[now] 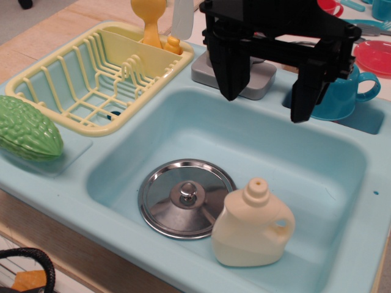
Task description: Put detergent from sink into drying rack
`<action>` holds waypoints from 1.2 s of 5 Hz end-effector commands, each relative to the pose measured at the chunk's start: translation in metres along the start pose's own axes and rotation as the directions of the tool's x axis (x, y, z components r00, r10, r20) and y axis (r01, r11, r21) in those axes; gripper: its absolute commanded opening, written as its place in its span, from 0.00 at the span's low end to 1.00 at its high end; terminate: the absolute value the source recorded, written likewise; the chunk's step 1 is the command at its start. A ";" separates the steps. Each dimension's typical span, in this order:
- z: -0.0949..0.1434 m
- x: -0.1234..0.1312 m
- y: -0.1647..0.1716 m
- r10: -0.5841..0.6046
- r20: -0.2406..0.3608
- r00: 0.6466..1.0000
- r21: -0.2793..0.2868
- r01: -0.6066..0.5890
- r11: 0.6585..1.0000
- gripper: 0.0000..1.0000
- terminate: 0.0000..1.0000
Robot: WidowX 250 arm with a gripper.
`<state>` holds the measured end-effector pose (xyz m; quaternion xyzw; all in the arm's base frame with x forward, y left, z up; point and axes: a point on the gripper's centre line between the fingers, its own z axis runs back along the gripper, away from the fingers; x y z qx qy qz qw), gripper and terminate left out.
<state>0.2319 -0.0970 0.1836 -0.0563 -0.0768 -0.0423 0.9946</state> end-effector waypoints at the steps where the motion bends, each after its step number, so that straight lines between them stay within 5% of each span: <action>1: 0.000 0.000 0.000 0.000 0.000 1.000 0.000 0.000 1.000 1.00 0.00; 2: 0.014 -0.027 -0.016 -0.216 0.042 0.975 0.072 0.213 0.974 1.00 0.00; 3: 0.015 -0.043 -0.022 -0.393 0.171 0.904 0.056 0.389 0.920 1.00 0.00; 5: 0.016 -0.049 -0.034 -0.500 0.195 0.844 0.063 0.498 0.865 1.00 0.00; 6: 0.004 -0.048 -0.033 -0.500 0.188 0.845 0.051 0.500 0.864 1.00 0.00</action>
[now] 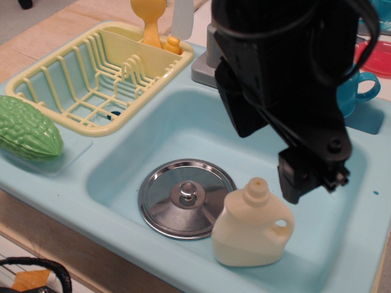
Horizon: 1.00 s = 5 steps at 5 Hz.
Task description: Put detergent from sink into drying rack
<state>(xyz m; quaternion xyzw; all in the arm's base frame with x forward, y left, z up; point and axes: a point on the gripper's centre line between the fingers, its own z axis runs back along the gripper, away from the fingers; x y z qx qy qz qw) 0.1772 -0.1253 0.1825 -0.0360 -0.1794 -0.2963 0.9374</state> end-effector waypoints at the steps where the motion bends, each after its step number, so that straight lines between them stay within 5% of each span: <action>1: -0.014 0.005 0.011 -0.003 0.024 1.000 -0.026 0.004 1.000 1.00 0.00; 5: -0.056 -0.014 0.021 0.082 0.040 0.996 -0.148 -0.075 0.986 1.00 0.00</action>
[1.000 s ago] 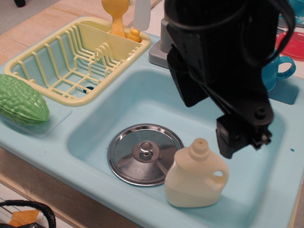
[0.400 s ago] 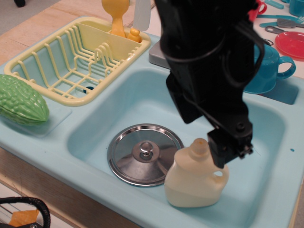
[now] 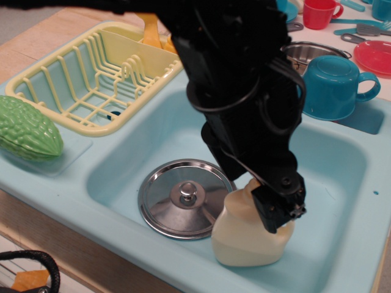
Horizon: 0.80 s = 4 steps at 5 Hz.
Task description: Put detergent from sink into drying rack
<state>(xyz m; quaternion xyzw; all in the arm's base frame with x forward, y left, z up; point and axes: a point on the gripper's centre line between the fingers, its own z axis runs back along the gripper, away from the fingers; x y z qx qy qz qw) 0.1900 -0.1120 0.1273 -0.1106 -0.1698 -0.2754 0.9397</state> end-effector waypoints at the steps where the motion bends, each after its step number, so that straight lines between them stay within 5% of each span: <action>1: -0.009 -0.002 0.004 0.058 0.016 0.998 -0.029 -0.057 0.998 0.00 0.00; 3: -0.004 -0.003 0.000 0.083 -0.005 0.997 -0.017 -0.083 0.996 0.00 0.00; 4: 0.024 0.022 0.015 0.060 -0.047 0.997 0.068 -0.057 0.996 0.00 0.00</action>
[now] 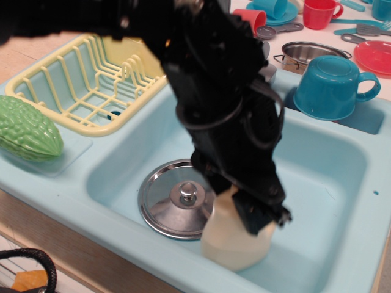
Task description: Put detergent from sink into drying rack
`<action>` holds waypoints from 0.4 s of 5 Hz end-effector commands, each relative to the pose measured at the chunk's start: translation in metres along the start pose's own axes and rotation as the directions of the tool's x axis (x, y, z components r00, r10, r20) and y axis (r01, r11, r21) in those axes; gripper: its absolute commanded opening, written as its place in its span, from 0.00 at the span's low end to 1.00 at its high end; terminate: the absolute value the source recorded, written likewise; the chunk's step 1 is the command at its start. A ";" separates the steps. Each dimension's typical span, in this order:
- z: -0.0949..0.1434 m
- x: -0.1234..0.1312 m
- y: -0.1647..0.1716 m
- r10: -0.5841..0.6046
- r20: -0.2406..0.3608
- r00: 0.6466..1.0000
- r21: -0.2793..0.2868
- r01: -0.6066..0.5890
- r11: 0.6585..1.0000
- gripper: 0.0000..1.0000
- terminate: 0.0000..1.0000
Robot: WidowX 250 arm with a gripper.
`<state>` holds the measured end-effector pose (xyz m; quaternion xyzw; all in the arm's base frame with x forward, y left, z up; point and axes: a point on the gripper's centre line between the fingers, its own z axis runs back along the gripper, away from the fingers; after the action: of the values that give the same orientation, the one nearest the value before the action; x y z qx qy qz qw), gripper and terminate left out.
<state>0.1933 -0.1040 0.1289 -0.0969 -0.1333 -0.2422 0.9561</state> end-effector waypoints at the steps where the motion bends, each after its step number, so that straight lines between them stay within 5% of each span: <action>1: 0.053 0.032 0.029 0.025 0.036 0.999 0.211 -0.032 0.977 0.00 0.00; 2: 0.069 0.033 0.058 0.061 0.066 0.996 0.316 -0.078 0.946 0.00 0.00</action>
<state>0.2428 -0.0257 0.1948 0.0624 -0.1849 -0.1923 0.9617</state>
